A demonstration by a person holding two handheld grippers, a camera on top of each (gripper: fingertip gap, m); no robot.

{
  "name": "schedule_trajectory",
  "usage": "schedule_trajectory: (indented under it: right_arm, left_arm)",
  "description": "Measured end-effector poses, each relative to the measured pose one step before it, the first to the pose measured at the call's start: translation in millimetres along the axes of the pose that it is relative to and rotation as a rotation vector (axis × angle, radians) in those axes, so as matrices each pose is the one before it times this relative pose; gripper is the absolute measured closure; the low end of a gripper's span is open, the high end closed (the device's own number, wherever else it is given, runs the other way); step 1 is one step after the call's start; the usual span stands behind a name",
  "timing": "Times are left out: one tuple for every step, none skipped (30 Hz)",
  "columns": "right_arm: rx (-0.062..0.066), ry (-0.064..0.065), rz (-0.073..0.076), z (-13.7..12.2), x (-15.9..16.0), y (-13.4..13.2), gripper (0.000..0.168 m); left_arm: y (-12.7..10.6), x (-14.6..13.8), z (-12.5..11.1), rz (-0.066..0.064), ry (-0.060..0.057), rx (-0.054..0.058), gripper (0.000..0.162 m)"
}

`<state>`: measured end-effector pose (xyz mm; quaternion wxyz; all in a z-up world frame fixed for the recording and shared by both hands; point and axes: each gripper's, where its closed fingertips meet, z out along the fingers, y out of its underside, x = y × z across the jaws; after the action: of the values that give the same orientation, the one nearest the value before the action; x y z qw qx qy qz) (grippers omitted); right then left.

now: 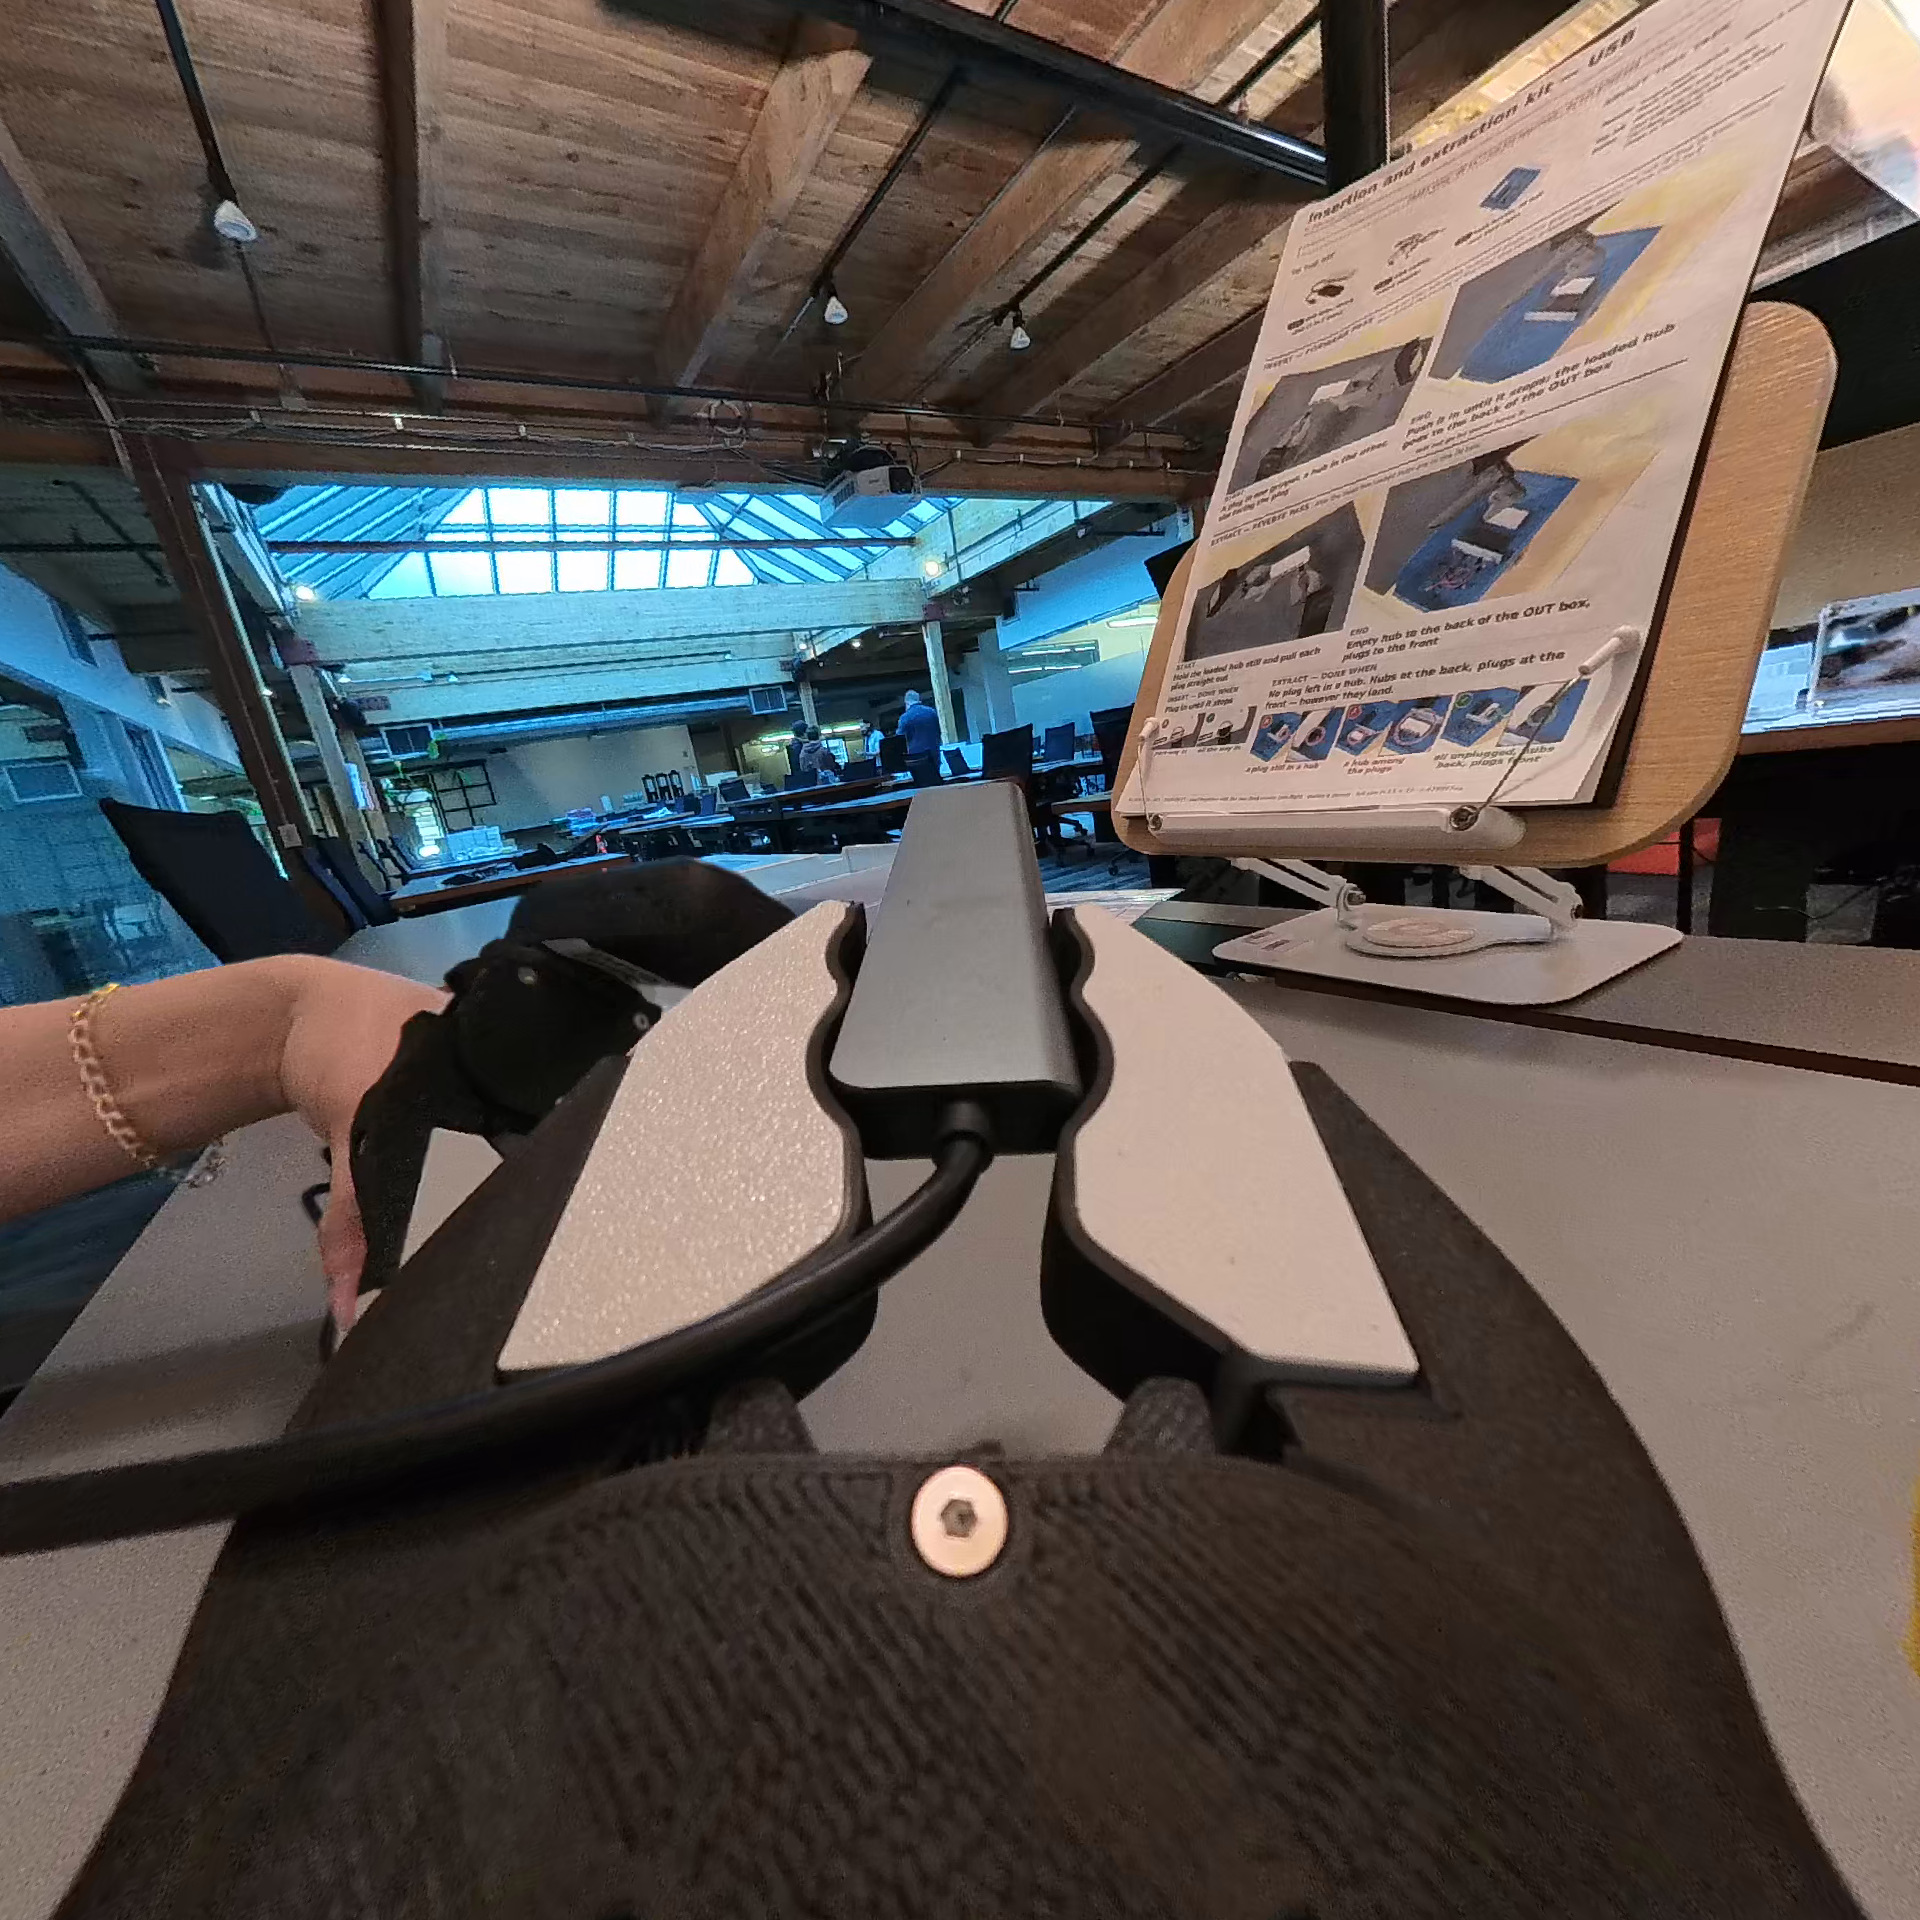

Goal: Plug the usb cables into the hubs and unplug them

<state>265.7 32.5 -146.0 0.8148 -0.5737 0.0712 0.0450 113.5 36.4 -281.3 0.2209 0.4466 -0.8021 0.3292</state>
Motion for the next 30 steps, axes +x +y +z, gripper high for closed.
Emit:
schedule_trajectory:
  right_arm:
    - [0.0004, -0.0004, 0.0014, -0.08, 0.15, -0.04, 0.133]
    - [-0.0006, -0.0002, 0.001, 0.1, 0.09, -0.02, 0.133]
    - [-0.0007, -0.0012, -0.0002, 0.05, -0.15, 0.12, 0.133]
    - [-0.0009, -0.0011, -0.0008, 0.15, -0.2, 0.11, 0.133]
    - [-0.0012, -0.0019, -0.0004, 0.13, -0.34, 0.15, 0.133]
    - [-0.0013, -0.0013, 0.0003, 0.14, -0.11, 0.13, 0.133]
    - [-0.0006, 0.0002, -0.0001, 0.08, 0.01, 0.02, 0.133]
    - [-0.0005, -0.0006, 0.0001, 0.07, 0.01, 0.08, 0.133]
    - [-0.0012, -0.0011, 0.0009, 0.14, -0.13, 0.11, 0.133]
    - [-0.0016, -0.0007, 0.0009, 0.21, 0.02, 0.18, 0.133]
    - [-0.0012, -0.0013, 0.0001, 0.02, -0.07, 0.17, 0.133]
    - [0.0001, -0.0002, -0.0007, 0.04, -0.09, -0.1, 0.133]
    - [0.0015, 0.0005, -0.0003, -0.21, 0.0, -0.19, 0.133]
    - [0.0019, -0.0001, 0.0013, -0.2, 0.12, -0.2, 0.133]
    - [0.0024, 0.0013, 0.0026, -0.25, 0.4, -0.33, 0.133]
    - [0.0016, 0.0011, 0.0033, -0.08, 0.41, -0.27, 0.133]
    - [0.0003, 0.0004, 0.0021, -0.09, 0.32, -0.04, 0.133]
    - [-0.001, -0.0001, 0.0005, 0.16, 0.02, 0.08, 0.133]
    - [-0.0013, -0.001, -0.0006, 0.13, -0.11, 0.14, 0.133]
    - [-0.0017, -0.0008, -0.0008, 0.22, -0.18, 0.15, 0.133]
    - [-0.0012, -0.0008, -0.0002, 0.04, -0.11, 0.09, 0.133]
    - [0.0002, 0.0004, 0.0001, 0.02, 0.04, -0.03, 0.133]
    - [0.0008, 0.0004, 0.0003, -0.06, 0.14, -0.06, 0.133]
    - [0.0009, -0.0007, 0.0004, -0.12, -0.13, -0.19, 0.133]
    - [0.0005, 0.0004, 0.0006, 0.01, 0.12, 0.01, 0.133]
    - [0.0, 0.0003, 0.0003, 0.04, 0.09, -0.11, 0.133]
    - [0.0, 0.0004, 0.0, 0.0, 0.05, 0.0, 0.133]
    - [0.0002, 0.0006, 0.0003, 0.02, 0.15, -0.04, 0.133]
    - [0.0002, -0.0005, 0.001, -0.1, 0.08, 0.0, 0.133]
    - [0.0003, 0.0005, 0.0017, 0.04, 0.24, -0.09, 0.133]
  left_arm:
    - [-3.57, -3.96, -1.07, 0.0487, -0.0602, 0.0139, 0.155]
    - [-3.21, -4.94, -1.07, 0.0538, -0.0772, 0.0113, 0.154]
    - [-2.58, -4.24, -0.72, 0.0532, -0.0802, 0.0055, 0.154]
    - [-1.63, -2.8, 0.34, 0.0562, -0.0765, 0.0024, 0.152]
    - [-0.85, -2.32, 1.27, 0.059, -0.079, 0.0023, 0.151]
    - [-0.82, -2.59, 1.32, 0.0626, -0.0822, 0.0055, 0.151]
    - [-0.85, -2.52, 1.33, 0.063, -0.0803, 0.0099, 0.151]
    - [-2.03, -2.03, 1.05, 0.0522, -0.0703, 0.0241, 0.152]
    - [-2.68, -1.87, 0.93, 0.0309, -0.0556, 0.0364, 0.153]
    - [-2.12, -1.93, 1.13, 0.0113, -0.0406, 0.0405, 0.153]
    - [-1.08, -1.27, 0.73, -0.0036, -0.024, 0.0349, 0.153]
    - [0.1, -0.18, -0.2, -0.0114, -0.0072, 0.0219, 0.153]
    - [0.98, 1.15, -0.9, -0.0139, 0.01, 0.0073, 0.153]
    - [1.69, 3.15, -1.62, -0.0194, 0.031, -0.005, 0.154]
    - [1.25, 4.98, -2.37, -0.0271, 0.0517, -0.0091, 0.154]
    - [-0.75, 5.64, -3.66, -0.0314, 0.059, -0.0008, 0.154]
    - [-3.54, 5.48, -5.15, -0.0348, 0.0569, 0.0145, 0.155]
    - [-6.03, 6.34, -6.12, -0.0402, 0.0588, 0.0288, 0.154]
    - [-7.52, 8.61, -6.38, -0.0428, 0.0722, 0.0375, 0.154]
    - [-8.89, 9.89, -6.62, -0.0369, 0.0759, 0.0463, 0.153]
    - [-11.17, 8.59, -7.03, -0.026, 0.0583, 0.0608, 0.153]
    - [-12.54, 8.23, -8.0, -0.0198, 0.0492, 0.0665, 0.153]
    - [-13.46, 9.96, -9.23, -0.021, 0.0568, 0.0597, 0.154]
    - [-15.55, 11.45, -10.45, -0.0168, 0.0562, 0.0604, 0.154]
    - [-17.92, 12.31, -11.21, -0.0043, 0.0485, 0.0631, 0.154]
    - [-19.25, 12.94, -11.15, 0.0054, 0.0406, 0.0577, 0.155]
    - [-19.35, 13.19, -10.28, 0.009, 0.0336, 0.047, 0.155]
    - [-19.19, 12.72, -8.6, 0.0085, 0.0239, 0.0391, 0.155]
    - [-18.74, 12.79, -6.87, 0.0073, 0.0232, 0.0338, 0.156]
    - [-17.6, 14.13, -5.14, 0.009, 0.0335, 0.0286, 0.156]
